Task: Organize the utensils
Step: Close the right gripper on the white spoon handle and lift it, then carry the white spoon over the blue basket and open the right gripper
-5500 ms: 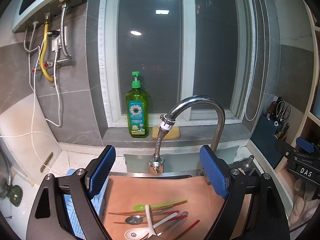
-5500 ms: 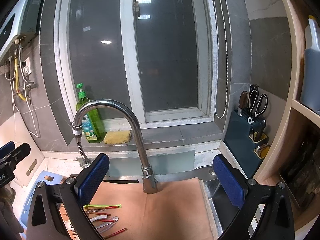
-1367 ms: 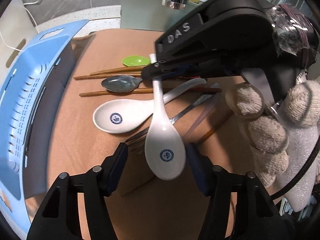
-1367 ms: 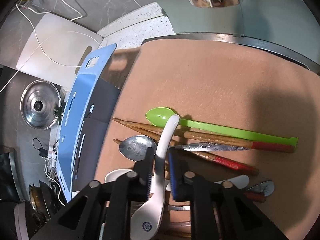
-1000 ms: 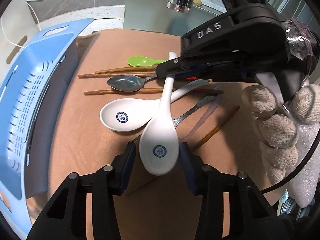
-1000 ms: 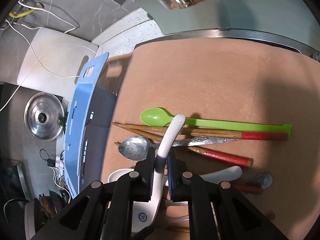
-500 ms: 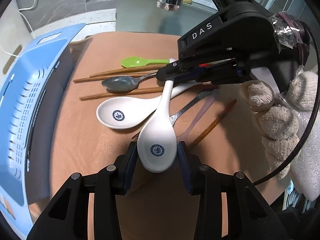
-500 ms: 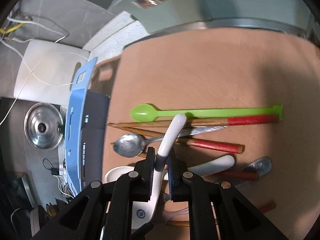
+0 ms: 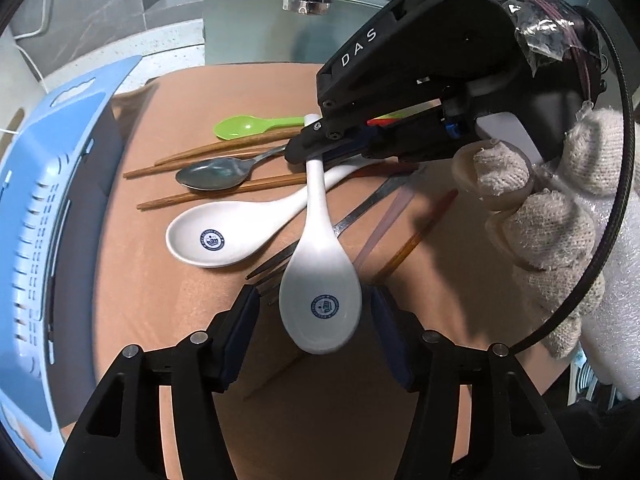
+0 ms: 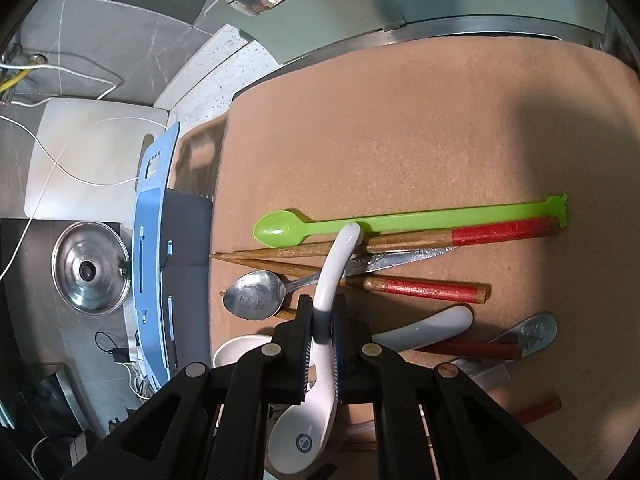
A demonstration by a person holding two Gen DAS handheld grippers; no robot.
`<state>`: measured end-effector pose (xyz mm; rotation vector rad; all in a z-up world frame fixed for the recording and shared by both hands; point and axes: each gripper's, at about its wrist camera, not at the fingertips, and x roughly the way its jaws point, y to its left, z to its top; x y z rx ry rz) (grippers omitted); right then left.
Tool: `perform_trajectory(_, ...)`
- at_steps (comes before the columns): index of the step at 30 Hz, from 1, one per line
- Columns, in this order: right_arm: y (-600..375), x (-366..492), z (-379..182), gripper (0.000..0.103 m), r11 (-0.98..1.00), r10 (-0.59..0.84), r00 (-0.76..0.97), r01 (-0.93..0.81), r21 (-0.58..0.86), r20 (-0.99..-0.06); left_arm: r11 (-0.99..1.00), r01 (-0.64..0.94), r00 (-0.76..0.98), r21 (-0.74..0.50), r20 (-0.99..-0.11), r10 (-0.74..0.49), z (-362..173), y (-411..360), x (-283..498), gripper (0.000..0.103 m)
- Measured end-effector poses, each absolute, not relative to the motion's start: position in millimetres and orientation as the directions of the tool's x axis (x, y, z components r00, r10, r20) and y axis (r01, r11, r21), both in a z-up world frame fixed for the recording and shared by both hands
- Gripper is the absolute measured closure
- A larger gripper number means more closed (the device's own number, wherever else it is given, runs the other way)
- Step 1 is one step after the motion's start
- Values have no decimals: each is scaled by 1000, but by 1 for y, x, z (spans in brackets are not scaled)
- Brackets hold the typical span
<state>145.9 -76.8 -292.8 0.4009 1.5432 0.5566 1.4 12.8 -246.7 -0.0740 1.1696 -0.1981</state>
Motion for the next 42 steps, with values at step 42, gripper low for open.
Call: perform_trajectory(42,117,119,-202,95,702,640,-61,-360,615,-766,993,-69,530,-98,-847,-47,-195,187,-26,63)
